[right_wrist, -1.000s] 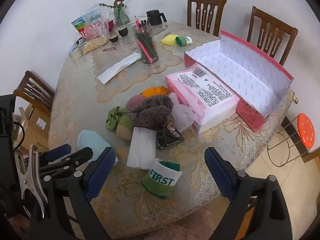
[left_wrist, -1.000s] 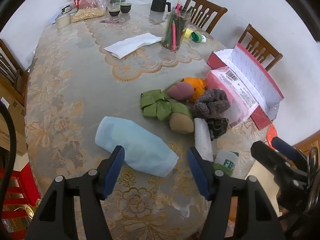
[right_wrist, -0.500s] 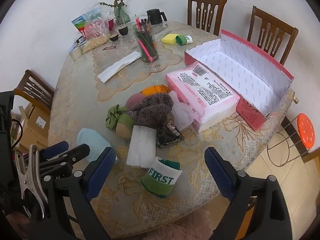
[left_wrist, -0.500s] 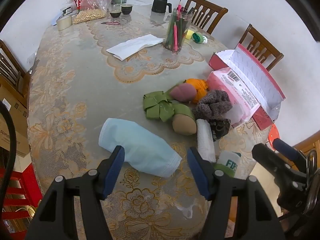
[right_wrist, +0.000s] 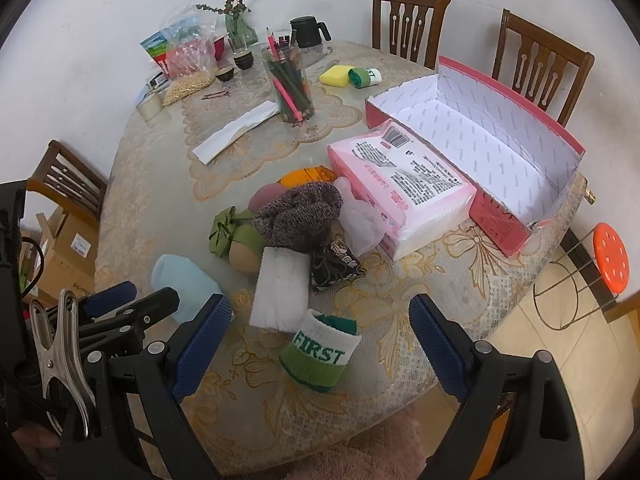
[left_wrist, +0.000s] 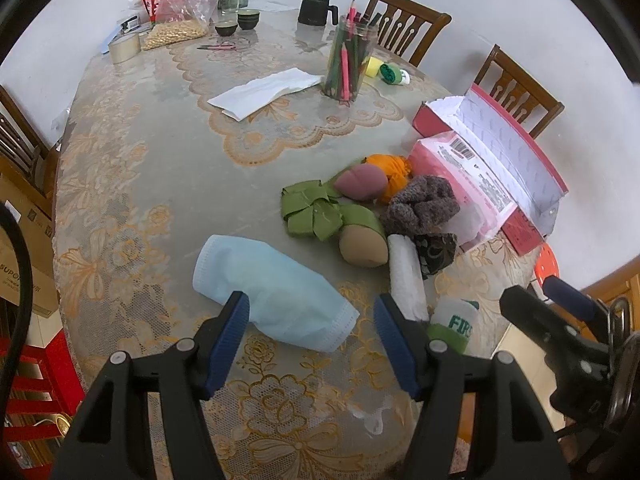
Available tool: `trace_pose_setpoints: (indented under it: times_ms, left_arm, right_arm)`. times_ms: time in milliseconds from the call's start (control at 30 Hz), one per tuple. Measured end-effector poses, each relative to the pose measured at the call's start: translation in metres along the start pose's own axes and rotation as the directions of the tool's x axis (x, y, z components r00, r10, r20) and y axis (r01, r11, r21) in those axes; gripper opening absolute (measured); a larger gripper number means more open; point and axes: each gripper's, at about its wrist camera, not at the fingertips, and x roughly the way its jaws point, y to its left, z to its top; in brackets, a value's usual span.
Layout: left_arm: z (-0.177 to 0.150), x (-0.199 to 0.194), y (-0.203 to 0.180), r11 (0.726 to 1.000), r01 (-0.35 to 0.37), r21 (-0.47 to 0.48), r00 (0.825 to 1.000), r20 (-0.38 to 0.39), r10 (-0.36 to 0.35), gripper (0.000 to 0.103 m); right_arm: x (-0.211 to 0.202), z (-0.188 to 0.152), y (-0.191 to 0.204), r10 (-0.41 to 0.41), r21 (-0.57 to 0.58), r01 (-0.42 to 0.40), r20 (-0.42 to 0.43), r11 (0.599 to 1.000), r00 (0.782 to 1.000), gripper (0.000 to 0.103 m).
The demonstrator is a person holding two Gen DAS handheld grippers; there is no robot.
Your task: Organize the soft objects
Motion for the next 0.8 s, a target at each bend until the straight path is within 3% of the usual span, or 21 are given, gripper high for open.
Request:
trace_pose_setpoints:
  times_ms: [800]
  left_arm:
    - [-0.0011, -0.0002, -0.0041, 1.0, 0.001, 0.002, 1.0, -0.002, -0.001, 0.068]
  right_arm:
    - [-0.0001, -0.0018, -0.002, -0.001, 0.0, 0.001, -0.005, 1.0, 1.0, 0.093]
